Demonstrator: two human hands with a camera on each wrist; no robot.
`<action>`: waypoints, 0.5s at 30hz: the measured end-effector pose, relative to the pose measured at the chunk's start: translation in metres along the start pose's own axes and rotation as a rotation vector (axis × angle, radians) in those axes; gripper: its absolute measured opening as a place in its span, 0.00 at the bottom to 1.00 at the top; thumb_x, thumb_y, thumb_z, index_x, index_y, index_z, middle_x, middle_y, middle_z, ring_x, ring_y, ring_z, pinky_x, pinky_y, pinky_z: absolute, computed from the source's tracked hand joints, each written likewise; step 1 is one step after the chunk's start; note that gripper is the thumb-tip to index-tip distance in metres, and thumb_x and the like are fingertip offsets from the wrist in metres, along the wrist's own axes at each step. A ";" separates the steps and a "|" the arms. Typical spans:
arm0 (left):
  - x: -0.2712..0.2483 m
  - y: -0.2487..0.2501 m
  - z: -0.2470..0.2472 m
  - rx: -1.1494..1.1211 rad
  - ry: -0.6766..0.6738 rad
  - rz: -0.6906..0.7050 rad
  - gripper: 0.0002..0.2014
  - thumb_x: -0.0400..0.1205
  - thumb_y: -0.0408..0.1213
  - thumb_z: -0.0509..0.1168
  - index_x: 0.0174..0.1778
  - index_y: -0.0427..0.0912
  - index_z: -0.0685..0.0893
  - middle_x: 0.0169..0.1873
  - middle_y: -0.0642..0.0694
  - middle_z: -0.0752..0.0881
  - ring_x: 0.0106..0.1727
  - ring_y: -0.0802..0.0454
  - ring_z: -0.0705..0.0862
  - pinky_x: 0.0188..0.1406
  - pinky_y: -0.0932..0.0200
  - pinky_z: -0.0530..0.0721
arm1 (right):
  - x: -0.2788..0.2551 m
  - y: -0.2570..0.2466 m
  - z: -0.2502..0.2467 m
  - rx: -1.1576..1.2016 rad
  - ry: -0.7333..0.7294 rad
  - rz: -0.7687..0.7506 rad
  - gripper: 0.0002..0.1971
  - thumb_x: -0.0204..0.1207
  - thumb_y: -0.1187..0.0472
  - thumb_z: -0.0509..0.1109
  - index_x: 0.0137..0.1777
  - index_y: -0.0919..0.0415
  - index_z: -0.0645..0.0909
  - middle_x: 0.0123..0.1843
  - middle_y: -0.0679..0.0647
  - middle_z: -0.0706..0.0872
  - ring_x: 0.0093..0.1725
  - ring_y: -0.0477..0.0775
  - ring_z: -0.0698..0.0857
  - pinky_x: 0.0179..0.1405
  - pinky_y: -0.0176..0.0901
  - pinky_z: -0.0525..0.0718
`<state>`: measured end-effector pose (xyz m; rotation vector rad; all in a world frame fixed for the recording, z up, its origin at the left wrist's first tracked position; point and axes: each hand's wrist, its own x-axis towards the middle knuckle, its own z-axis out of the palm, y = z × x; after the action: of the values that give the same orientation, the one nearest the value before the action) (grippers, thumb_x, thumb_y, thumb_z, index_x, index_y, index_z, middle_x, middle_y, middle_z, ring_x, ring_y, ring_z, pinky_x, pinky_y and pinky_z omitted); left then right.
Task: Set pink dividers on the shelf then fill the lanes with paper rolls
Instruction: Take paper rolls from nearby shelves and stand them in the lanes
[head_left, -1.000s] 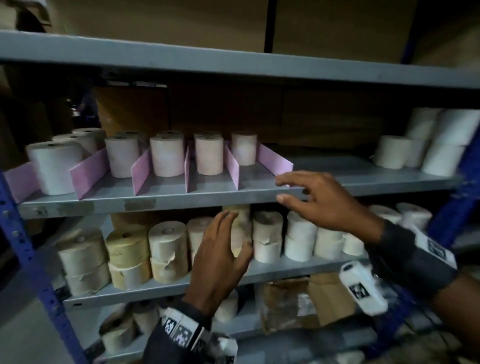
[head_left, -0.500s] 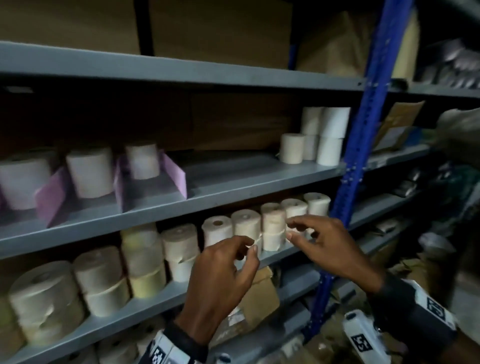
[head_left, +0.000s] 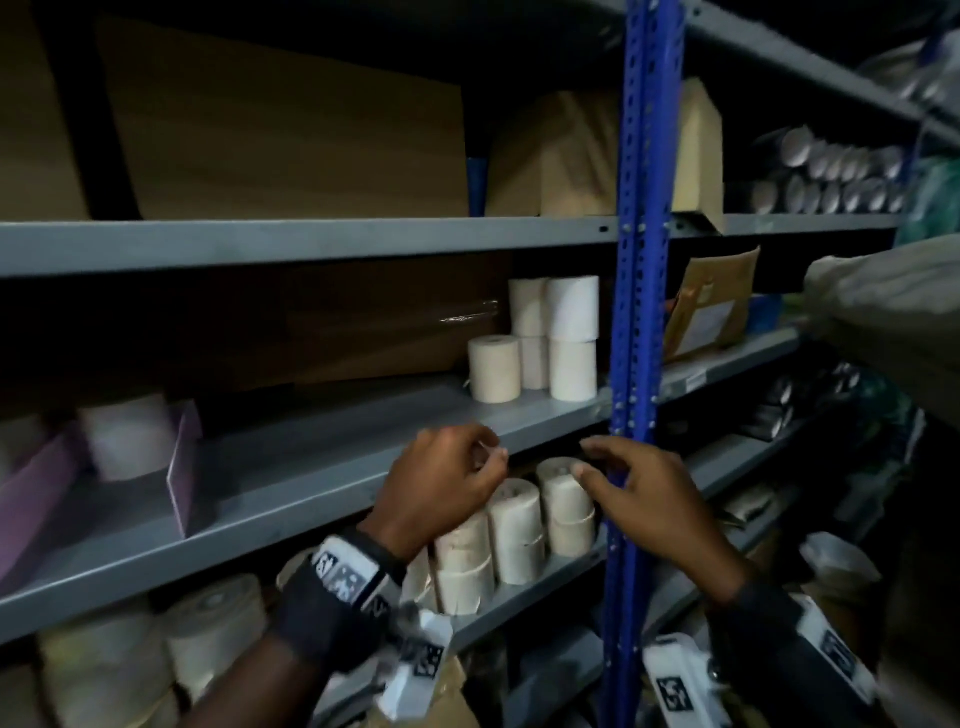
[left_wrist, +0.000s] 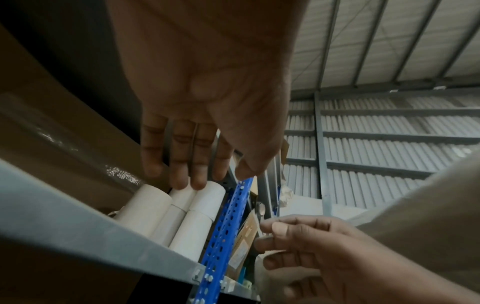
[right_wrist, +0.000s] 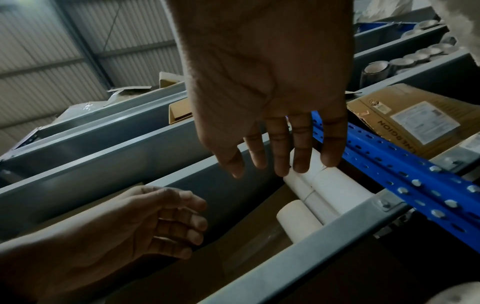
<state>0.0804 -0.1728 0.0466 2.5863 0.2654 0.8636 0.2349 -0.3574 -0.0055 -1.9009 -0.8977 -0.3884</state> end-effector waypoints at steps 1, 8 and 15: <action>0.017 -0.002 0.000 0.031 -0.040 -0.015 0.12 0.83 0.51 0.69 0.56 0.50 0.91 0.46 0.53 0.92 0.51 0.52 0.90 0.53 0.48 0.88 | 0.014 0.001 0.003 0.009 -0.007 0.013 0.17 0.71 0.47 0.77 0.59 0.50 0.88 0.53 0.44 0.92 0.53 0.41 0.89 0.60 0.43 0.86; 0.110 -0.038 -0.007 0.175 -0.165 -0.042 0.13 0.82 0.48 0.70 0.56 0.45 0.92 0.52 0.45 0.93 0.57 0.45 0.89 0.57 0.50 0.87 | 0.098 -0.004 0.033 0.014 -0.118 0.033 0.20 0.74 0.47 0.75 0.64 0.53 0.85 0.59 0.49 0.90 0.58 0.48 0.87 0.61 0.44 0.84; 0.186 -0.088 0.001 -0.049 -0.338 -0.172 0.11 0.87 0.40 0.69 0.48 0.35 0.89 0.36 0.36 0.85 0.35 0.46 0.80 0.35 0.52 0.79 | 0.189 -0.011 0.062 -0.153 -0.204 0.003 0.26 0.74 0.43 0.73 0.70 0.52 0.81 0.67 0.53 0.85 0.65 0.54 0.84 0.65 0.49 0.82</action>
<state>0.2235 -0.0385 0.1073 2.5641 0.3559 0.3604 0.3485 -0.2207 0.0856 -2.1104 -1.0232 -0.2710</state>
